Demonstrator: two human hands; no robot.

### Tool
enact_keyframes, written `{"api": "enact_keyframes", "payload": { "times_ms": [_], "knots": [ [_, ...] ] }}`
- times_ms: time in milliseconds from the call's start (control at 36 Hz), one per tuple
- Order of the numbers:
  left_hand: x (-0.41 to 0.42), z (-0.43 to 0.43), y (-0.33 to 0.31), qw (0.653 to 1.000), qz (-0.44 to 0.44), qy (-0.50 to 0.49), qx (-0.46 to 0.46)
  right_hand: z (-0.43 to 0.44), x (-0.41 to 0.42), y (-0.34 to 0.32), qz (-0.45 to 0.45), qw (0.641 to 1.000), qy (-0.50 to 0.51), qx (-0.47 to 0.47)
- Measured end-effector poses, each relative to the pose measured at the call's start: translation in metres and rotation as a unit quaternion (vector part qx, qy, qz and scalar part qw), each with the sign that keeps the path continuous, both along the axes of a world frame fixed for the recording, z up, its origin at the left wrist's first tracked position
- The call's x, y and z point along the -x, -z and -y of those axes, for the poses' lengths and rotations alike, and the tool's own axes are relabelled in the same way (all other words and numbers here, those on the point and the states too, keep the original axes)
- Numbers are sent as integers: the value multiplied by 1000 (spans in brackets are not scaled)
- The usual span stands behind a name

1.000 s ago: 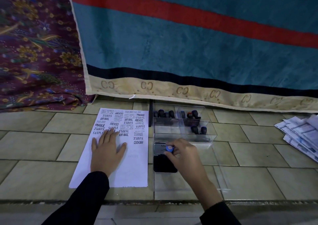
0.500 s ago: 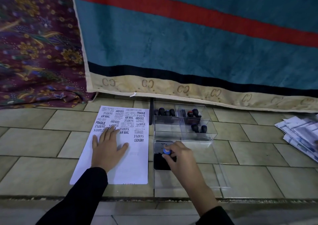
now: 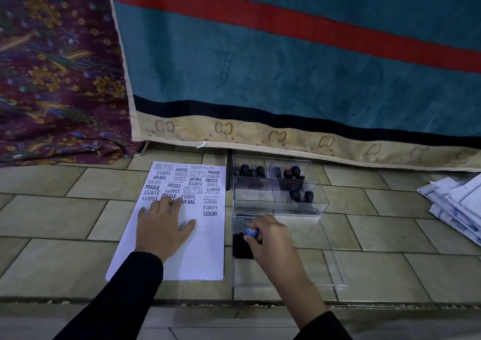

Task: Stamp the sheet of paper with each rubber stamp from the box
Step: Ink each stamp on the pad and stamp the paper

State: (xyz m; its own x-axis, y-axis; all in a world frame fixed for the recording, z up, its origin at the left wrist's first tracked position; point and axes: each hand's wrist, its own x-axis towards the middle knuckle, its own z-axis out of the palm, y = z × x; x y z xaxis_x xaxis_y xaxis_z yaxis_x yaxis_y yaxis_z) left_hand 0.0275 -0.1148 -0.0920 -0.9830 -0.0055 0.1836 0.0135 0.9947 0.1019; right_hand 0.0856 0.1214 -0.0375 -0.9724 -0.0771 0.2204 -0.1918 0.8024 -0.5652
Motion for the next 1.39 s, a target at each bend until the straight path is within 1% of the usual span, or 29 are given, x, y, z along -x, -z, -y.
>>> {"api": "enact_keyframes", "payload": {
  "times_ms": [111, 250, 333, 389, 500, 611, 722, 1028, 1139, 1278, 1389],
  "knots": [
    [-7, 1, 0, 999, 3, 3, -34, -1, 1, -3, -4, 1000, -1, -10],
    [-20, -3, -6, 991, -74, 31, -109, 1, 8, -15, -5, 999, -7, -33],
    [-29, -10, -11, 986, -73, 70, -131, 13, 19, -22, -29, 999, -14, -15],
    [-32, -15, -10, 987, -58, 81, -126, 26, 27, -24, -36, 999, -31, -8],
    [-31, -19, -2, 991, -6, 62, -116, 50, 42, -20, -28, 997, -65, -19],
    [-30, -18, 10, 993, 24, 59, -98, 61, 50, -13, -25, 997, -71, -28],
    [-29, -18, 12, 993, 26, 53, -102, 65, 54, -9, -21, 996, -78, -47],
    [-29, -19, 13, 993, 24, 50, -109, 71, 58, -6, -6, 994, -88, -56],
    [-29, -18, 14, 993, 25, 50, -106, 73, 58, -5, -3, 996, -79, -40],
    [-29, -19, 14, 995, 17, 54, -84, 76, 59, -4, 19, 996, -70, -56],
    [-29, -19, 14, 995, 20, 56, -83, 79, 67, -7, 31, 997, -55, -52]
  ]
}}
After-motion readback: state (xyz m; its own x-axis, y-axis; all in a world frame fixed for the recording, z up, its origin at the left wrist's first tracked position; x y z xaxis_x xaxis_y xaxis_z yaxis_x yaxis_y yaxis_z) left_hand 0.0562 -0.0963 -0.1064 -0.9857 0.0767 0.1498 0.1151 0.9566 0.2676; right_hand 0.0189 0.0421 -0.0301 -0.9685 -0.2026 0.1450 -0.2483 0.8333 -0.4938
